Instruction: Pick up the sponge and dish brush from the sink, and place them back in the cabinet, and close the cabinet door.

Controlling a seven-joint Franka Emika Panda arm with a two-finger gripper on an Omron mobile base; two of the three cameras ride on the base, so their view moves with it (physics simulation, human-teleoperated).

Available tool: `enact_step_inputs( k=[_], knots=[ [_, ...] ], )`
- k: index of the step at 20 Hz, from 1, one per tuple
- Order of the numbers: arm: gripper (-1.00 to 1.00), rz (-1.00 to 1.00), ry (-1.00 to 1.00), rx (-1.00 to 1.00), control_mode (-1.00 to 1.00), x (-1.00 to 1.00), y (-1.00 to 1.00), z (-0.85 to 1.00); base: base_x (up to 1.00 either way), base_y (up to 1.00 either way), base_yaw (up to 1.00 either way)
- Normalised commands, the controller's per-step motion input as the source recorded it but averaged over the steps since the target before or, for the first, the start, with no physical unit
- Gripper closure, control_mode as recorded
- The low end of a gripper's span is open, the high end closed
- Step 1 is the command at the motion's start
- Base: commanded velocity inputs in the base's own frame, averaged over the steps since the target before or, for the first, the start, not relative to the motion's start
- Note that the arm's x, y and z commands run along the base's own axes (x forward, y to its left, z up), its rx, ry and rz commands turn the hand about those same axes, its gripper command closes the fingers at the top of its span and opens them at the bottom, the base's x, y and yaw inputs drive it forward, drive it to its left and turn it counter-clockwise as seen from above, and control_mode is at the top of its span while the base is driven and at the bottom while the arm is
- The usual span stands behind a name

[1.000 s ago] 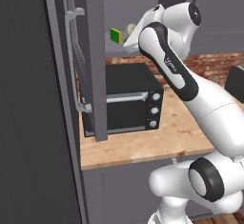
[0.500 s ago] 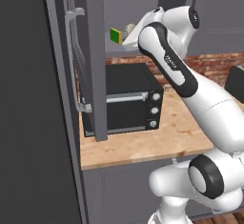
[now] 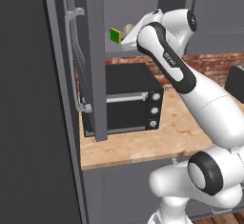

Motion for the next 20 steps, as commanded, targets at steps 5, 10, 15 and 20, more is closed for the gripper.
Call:
enact_step_inputs(
  k=[5, 10, 15, 20],
  knots=[
    [1.00, 0.01, 0.01, 0.03, -1.00, 0.18, 0.02, -0.01, 0.00, 0.00, 0.00],
    [1.00, 0.03, 0.01, 0.02, -1.00, 0.21, 0.06, -0.03, 0.00, 0.00, 0.00],
    [1.00, 0.05, 0.04, 0.01, -1.00, 0.18, 0.10, -0.05, 0.00, 0.00, 0.00],
    [1.00, 0.05, 0.07, 0.01, -1.00, 0.17, 0.10, -0.09, 0.00, 0.00, 0.00]
  ],
)
